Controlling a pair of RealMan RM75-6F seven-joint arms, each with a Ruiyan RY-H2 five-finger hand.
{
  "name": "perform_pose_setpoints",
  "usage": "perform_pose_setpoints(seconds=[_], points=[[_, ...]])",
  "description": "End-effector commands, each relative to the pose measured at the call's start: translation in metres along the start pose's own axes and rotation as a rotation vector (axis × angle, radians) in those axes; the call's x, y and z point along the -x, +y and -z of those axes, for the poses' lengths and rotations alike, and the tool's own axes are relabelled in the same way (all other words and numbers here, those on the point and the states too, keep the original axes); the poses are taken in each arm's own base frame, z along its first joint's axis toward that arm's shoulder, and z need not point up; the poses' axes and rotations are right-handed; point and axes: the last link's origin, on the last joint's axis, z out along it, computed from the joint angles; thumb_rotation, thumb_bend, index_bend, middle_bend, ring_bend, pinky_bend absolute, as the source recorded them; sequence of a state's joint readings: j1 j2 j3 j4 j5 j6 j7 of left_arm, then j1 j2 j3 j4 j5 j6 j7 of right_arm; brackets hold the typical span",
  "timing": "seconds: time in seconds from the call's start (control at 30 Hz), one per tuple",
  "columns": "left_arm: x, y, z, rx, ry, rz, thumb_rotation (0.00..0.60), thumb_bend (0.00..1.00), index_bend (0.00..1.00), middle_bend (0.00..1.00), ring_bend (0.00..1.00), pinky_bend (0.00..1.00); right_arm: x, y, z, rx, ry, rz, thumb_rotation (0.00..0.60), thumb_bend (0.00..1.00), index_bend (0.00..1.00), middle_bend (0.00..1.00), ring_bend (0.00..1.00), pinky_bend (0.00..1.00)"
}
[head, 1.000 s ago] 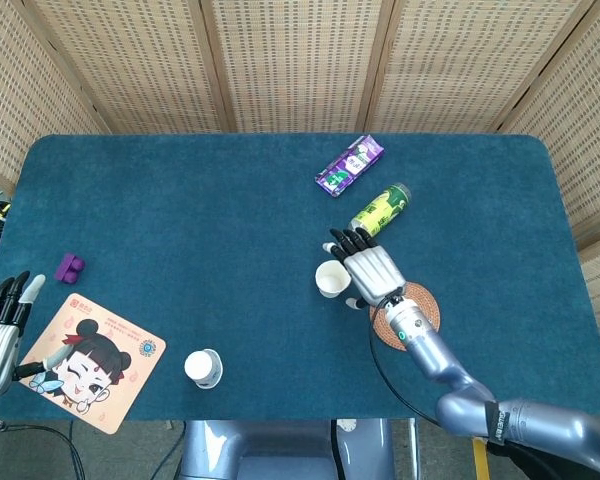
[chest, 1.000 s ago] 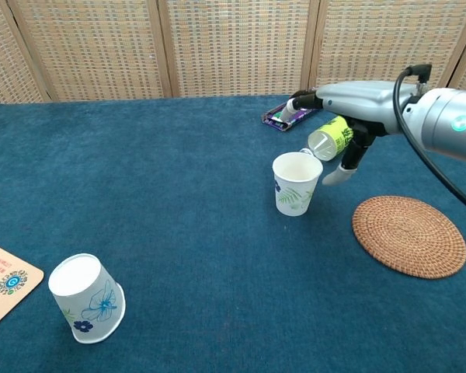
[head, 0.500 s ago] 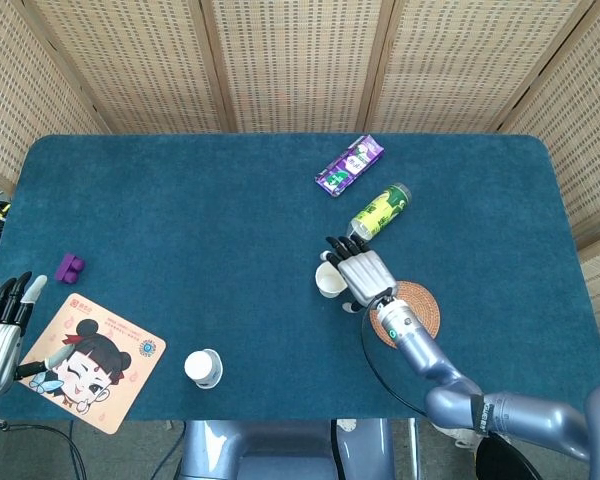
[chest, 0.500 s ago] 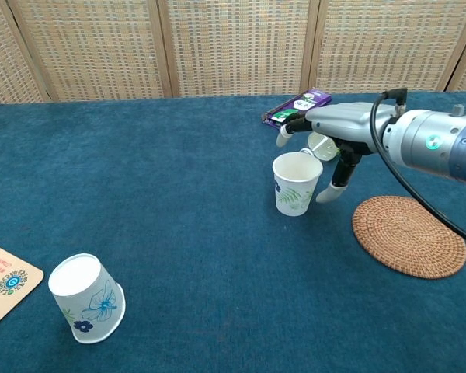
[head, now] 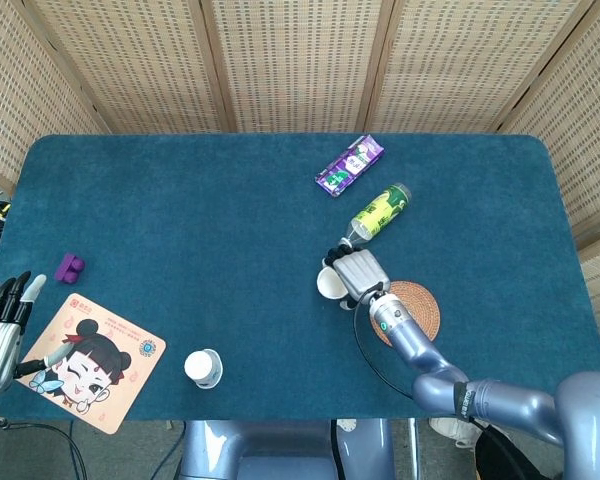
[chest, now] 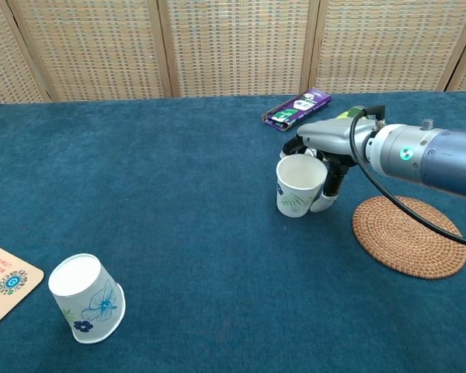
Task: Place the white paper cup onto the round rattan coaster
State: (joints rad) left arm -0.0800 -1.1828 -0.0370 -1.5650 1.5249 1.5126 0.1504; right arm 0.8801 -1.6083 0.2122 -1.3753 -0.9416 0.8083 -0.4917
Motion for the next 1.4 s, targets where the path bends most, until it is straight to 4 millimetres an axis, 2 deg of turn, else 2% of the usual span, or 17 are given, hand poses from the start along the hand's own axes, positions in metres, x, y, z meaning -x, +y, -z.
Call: perform_pose_setpoints(seconds=[0.03,0.2,0.43,0.57,0.77,1.03,1.27,1.4], points=[[0.0,0.0,0.0,0.002,-0.001,0.0,0.0,0.08,0.0,0.0,0.0,0.0,-0.002,-0.002,0.002,-0.01,0.009,-0.004,0.6,0.03,0.39,0.3,0.26,0.35],[-0.002,0.001,0.001,0.004,0.007,0.002,0.0,0.09,0.0,0.0,0.0,0.0,-0.007,-0.004,0.007,-0.022,0.016,-0.005,0.6,0.03,0.44,0.33,0.3,0.39],[-0.002,0.001,0.002,0.007,0.007,0.004,0.0,0.09,0.0,0.0,0.0,0.0,-0.015,-0.002,0.018,-0.02,0.023,0.015,0.6,0.03,0.45,0.34,0.3,0.39],[-0.002,0.002,0.002,0.009,0.007,0.006,0.0,0.08,0.0,0.0,0.0,0.0,-0.021,0.008,0.028,0.007,0.027,0.035,0.6,0.03,0.45,0.33,0.3,0.39],[-0.003,0.003,0.002,0.015,0.01,0.008,0.0,0.08,0.0,0.0,0.0,0.0,-0.029,0.041,0.055,0.092,0.026,0.082,0.6,0.03,0.44,0.33,0.29,0.39],[-0.004,0.007,0.004,0.031,0.014,0.002,0.0,0.08,0.0,0.0,0.0,0.0,-0.017,0.077,0.093,0.174,-0.011,0.051,0.6,0.03,0.44,0.32,0.29,0.39],[-0.005,0.01,0.006,0.04,0.019,-0.003,0.0,0.09,0.0,0.0,0.0,0.0,0.001,0.089,0.111,0.187,-0.049,0.035,0.6,0.03,0.44,0.32,0.29,0.39],[-0.005,0.012,0.006,0.046,0.019,-0.005,0.0,0.09,0.0,0.0,0.0,0.0,0.007,0.09,0.113,0.182,-0.063,0.015,0.6,0.03,0.44,0.31,0.29,0.39]])
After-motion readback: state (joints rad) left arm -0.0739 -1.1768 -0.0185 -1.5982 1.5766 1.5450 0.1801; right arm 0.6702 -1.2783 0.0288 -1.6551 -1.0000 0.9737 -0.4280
